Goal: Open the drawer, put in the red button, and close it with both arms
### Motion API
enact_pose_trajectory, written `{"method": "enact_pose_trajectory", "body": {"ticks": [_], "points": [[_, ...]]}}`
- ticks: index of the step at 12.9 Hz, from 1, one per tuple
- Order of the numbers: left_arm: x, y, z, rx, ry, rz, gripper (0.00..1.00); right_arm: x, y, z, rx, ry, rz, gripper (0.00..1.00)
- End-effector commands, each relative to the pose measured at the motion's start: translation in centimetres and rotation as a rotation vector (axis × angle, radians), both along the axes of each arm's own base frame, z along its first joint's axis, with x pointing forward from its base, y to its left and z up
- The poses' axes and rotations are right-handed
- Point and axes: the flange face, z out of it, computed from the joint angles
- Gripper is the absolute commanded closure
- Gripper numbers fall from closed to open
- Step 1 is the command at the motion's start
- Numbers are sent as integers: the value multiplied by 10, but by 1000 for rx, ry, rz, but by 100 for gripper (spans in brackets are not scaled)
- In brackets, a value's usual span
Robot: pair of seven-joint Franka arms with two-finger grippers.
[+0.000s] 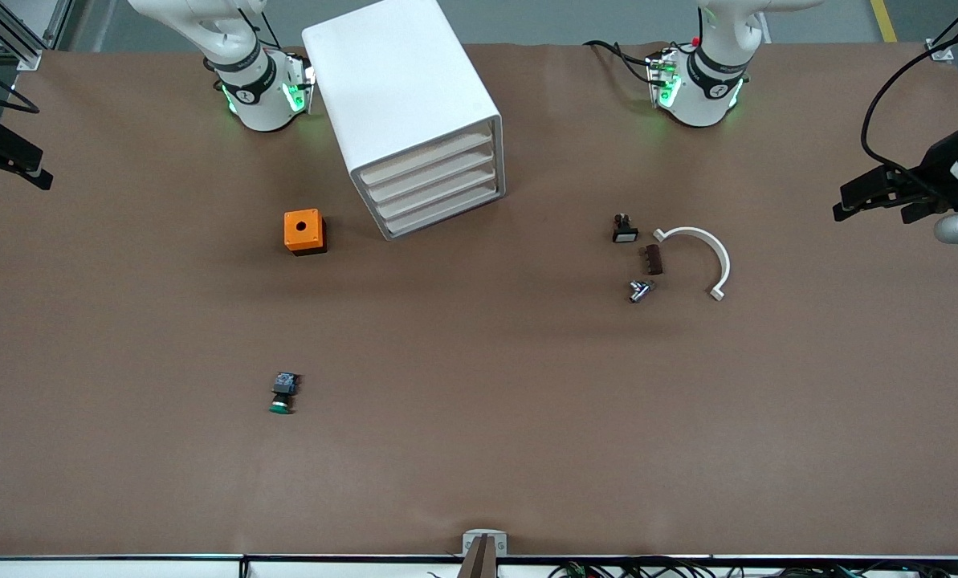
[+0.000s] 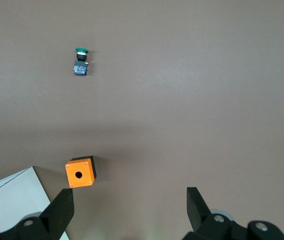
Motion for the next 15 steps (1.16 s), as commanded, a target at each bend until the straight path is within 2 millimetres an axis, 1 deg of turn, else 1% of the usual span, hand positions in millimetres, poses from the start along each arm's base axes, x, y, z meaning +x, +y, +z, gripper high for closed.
{"method": "enact_pose_trajectory", "body": {"ticks": [1,3,6,10,14,15], "points": [[-6,-4,11,37,-29,16,0,-7,-2,2,2,-11,-3,0],[-6,-2,22,36,-49,22,0,-7,-2,2,2,-8,-6,0],[-7,0,23,36,-43,26,0,-9,-3,2,8,0,-19,0],[-9,-3,31,39,-51,17,0,-10,-3,1,15,8,-22,0],[-10,-2,30,47,-32,10,0,-9,-2,1,15,7,-19,0],[-11,-2,30,82,-28,0,0,-9,-2,1,14,5,-19,0]]}}
